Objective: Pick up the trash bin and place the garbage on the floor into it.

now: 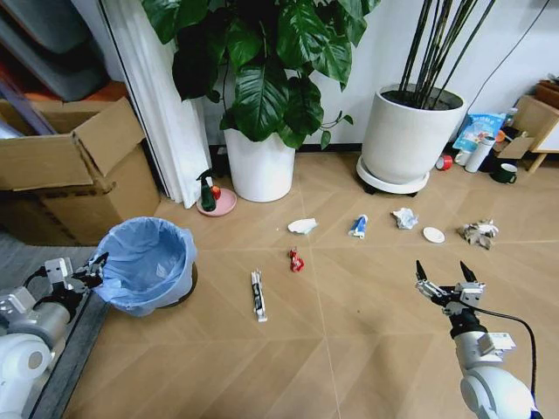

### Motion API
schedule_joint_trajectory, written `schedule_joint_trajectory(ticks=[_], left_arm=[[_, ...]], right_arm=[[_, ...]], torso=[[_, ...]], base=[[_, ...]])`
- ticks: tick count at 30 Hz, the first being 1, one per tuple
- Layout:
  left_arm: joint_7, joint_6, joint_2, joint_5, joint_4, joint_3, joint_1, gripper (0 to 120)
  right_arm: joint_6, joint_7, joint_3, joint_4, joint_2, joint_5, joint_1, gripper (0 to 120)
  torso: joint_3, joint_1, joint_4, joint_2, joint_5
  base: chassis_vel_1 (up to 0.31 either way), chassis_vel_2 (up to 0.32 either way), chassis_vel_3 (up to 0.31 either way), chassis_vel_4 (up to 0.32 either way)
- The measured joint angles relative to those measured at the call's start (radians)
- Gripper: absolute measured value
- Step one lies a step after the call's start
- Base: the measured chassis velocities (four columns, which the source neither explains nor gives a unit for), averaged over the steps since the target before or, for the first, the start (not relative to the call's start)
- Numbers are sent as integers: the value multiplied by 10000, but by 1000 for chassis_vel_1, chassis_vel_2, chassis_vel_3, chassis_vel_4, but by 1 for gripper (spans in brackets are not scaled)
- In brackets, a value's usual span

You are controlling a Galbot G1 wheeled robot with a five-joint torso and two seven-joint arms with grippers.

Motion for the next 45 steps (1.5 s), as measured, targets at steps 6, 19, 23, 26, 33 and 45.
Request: schedule_joint_trajectory(ticks=[6, 19, 23, 26, 33, 45], left_arm=[[2, 0, -6, -3, 11, 1, -2, 0], [-76, 11, 154, -101, -112, -43, 143, 0], [-119, 48, 253, -106, -286, -59, 314, 0], [-163, 99, 350, -111, -348, 37, 319, 0], [-204, 124, 377, 17, -380, 123, 342, 0], [-213, 134, 487, 139, -460, 176, 405, 0]], right_arm=[[28, -5, 0, -4, -14, -26, 4, 100], [50, 155, -1650, 307, -918, 642, 189, 100], [-1041, 596, -3056, 486, -1545, 1544, 579, 100], [-1801, 1116, -4130, 635, -1864, 2278, 976, 100], [-3179, 2344, -7815, 454, -2643, 4180, 3150, 100], [-4609, 2823, -12073, -962, -2204, 6902, 7070, 100]], torso=[[0, 0, 1, 0, -3], [0, 2, -5, 0, -5], [-2, 0, 6, 0, -4], [-2, 0, 2, 0, -5], [0, 1, 2, 0, -7], [1, 2, 0, 0, -7]], base=[[-128, 242, 144, -253], [-47, 161, 35, -138], [6, -39, -12, 34], [4, -23, -5, 39], [0, 0, 0, 0], [0, 0, 0, 0]])
